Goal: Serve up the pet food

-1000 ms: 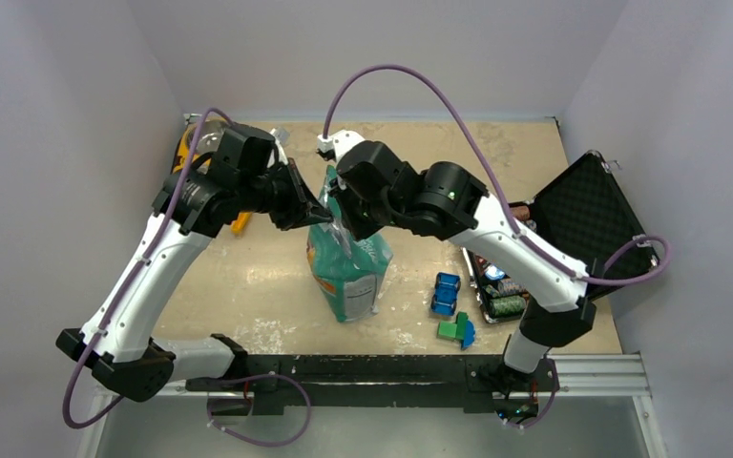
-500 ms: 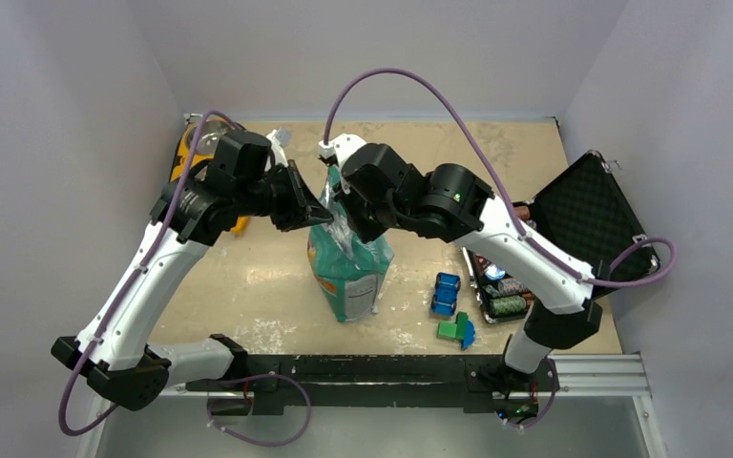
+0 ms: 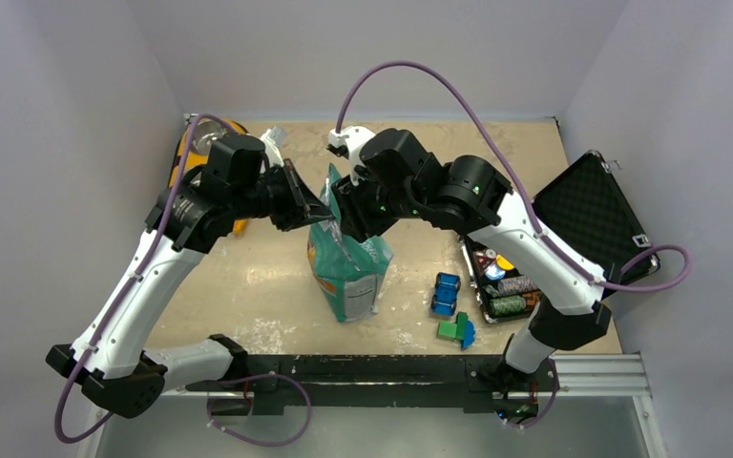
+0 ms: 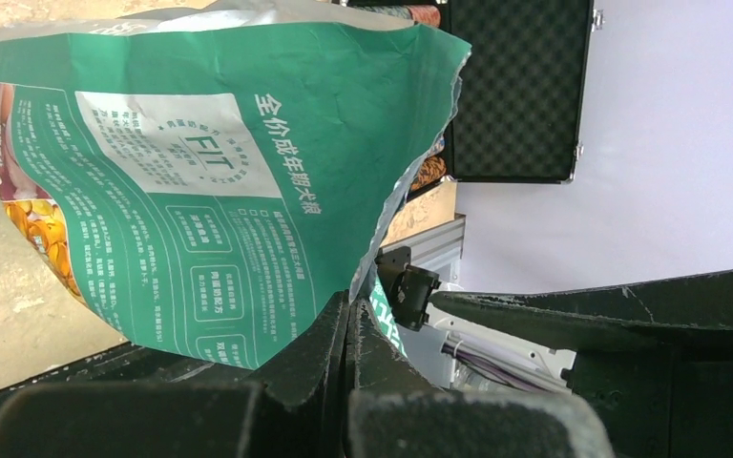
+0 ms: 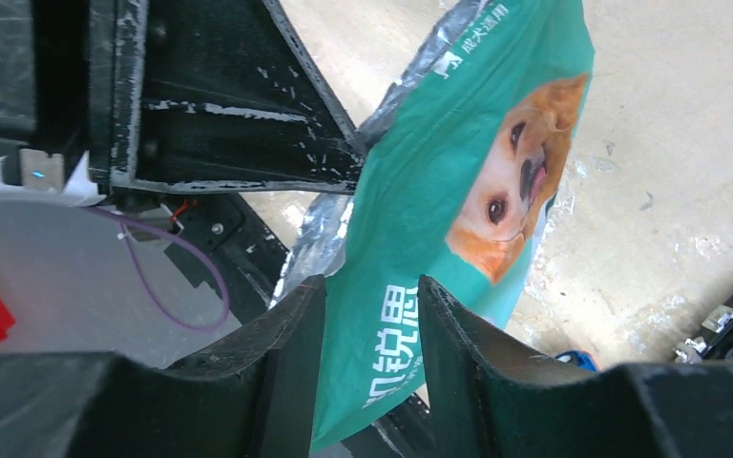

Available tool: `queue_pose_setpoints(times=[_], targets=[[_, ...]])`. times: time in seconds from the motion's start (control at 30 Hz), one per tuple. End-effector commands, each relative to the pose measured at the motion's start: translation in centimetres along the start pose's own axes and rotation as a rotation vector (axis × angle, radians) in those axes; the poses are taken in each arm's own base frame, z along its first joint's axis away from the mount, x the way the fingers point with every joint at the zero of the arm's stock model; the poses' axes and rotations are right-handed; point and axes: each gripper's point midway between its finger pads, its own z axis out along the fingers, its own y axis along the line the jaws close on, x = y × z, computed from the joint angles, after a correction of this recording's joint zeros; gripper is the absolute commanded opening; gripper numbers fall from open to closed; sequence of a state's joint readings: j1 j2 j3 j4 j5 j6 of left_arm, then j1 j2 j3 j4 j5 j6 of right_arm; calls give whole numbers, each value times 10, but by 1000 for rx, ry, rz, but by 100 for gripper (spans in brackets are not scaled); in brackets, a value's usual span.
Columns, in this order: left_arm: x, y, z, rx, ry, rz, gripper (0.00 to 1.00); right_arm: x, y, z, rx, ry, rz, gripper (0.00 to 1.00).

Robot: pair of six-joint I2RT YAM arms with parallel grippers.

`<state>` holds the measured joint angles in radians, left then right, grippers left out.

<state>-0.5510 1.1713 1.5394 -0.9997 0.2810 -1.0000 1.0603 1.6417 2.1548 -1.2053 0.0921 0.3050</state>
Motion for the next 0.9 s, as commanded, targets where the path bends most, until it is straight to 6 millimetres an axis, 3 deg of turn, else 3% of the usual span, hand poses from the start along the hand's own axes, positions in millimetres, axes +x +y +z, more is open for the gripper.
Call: queue_pose_setpoints(times=[0.0, 0.37, 0.47, 0.57, 0.73, 0.87], targets=[[-5, -8, -1, 43, -22, -2, 0, -26, 20, -19, -107, -96, -4, 44], [-7, -13, -3, 50, -24, -11, 0, -15, 14, 6, -52, -19, -16, 37], [-7, -14, -4, 52, -24, -13, 0, -9, -1, 11, 35, 12, -19, 31], [-7, -11, -6, 25, -22, -18, 0, -4, -27, 8, 175, 29, -19, 17], [-5, -4, -6, -18, -13, -24, 0, -2, -39, 2, 231, 7, -23, 0], [-4, 13, -10, -118, -11, -20, 0, -5, -63, -8, 369, -15, -25, 0]])
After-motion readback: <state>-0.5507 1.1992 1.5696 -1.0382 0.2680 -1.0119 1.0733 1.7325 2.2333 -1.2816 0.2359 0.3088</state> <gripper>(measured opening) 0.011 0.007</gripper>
